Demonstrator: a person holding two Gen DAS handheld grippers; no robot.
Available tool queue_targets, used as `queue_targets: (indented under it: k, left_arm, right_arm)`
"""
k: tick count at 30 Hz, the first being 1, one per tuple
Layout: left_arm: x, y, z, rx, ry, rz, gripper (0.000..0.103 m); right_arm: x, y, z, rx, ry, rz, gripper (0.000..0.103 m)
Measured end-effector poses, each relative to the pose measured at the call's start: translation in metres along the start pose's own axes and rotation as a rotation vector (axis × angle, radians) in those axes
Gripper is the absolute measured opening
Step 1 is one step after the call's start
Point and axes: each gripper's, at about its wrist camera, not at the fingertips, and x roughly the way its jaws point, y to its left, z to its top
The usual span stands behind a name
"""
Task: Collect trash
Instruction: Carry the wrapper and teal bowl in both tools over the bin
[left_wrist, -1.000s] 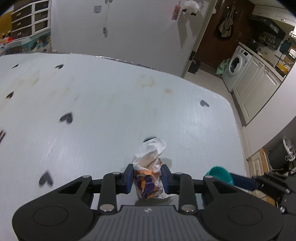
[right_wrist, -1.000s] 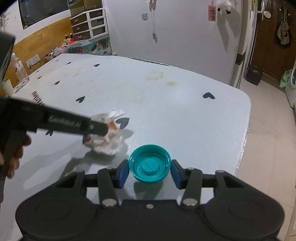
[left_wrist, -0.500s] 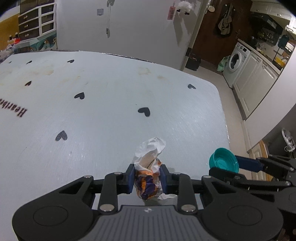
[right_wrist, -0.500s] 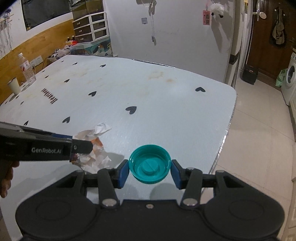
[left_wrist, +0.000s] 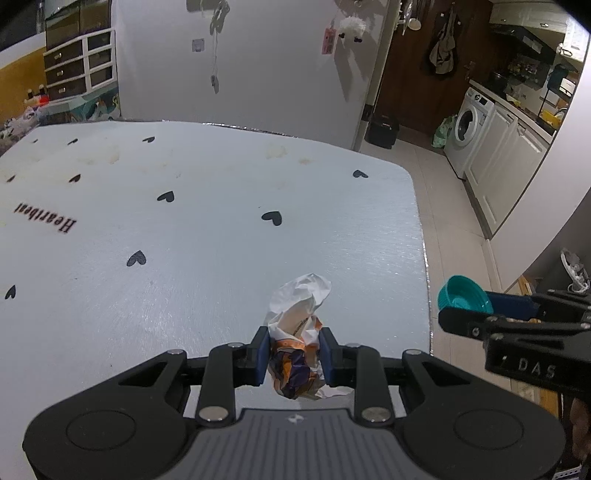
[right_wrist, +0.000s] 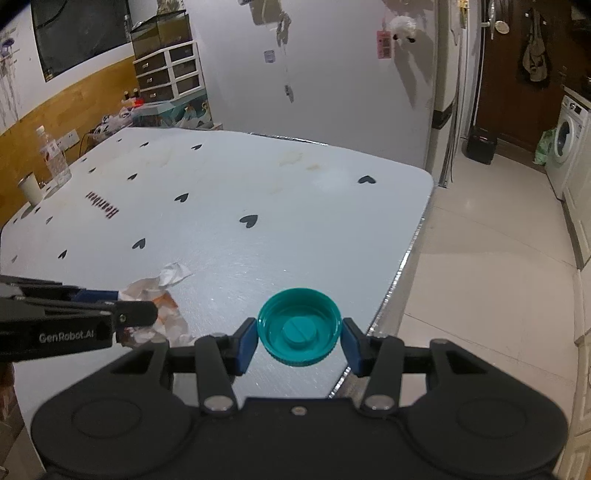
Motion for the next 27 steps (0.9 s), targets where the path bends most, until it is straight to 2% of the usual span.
queue_targets:
  k: [15,27]
  left_arm:
    - [-0.016,-0.052,-0.018,-0.003,-0.01,0.0,0.029]
    - [-0.008,-0.123,-0.032,0.052,0.017,-0.049,0.029]
  right_arm:
    - [-0.042,-0.05,-0.022,0.032,-0.003,-0.026,0.049]
    - [-0.07,-0.107,-0.051,0.08,0.004,-0.054,0.049]
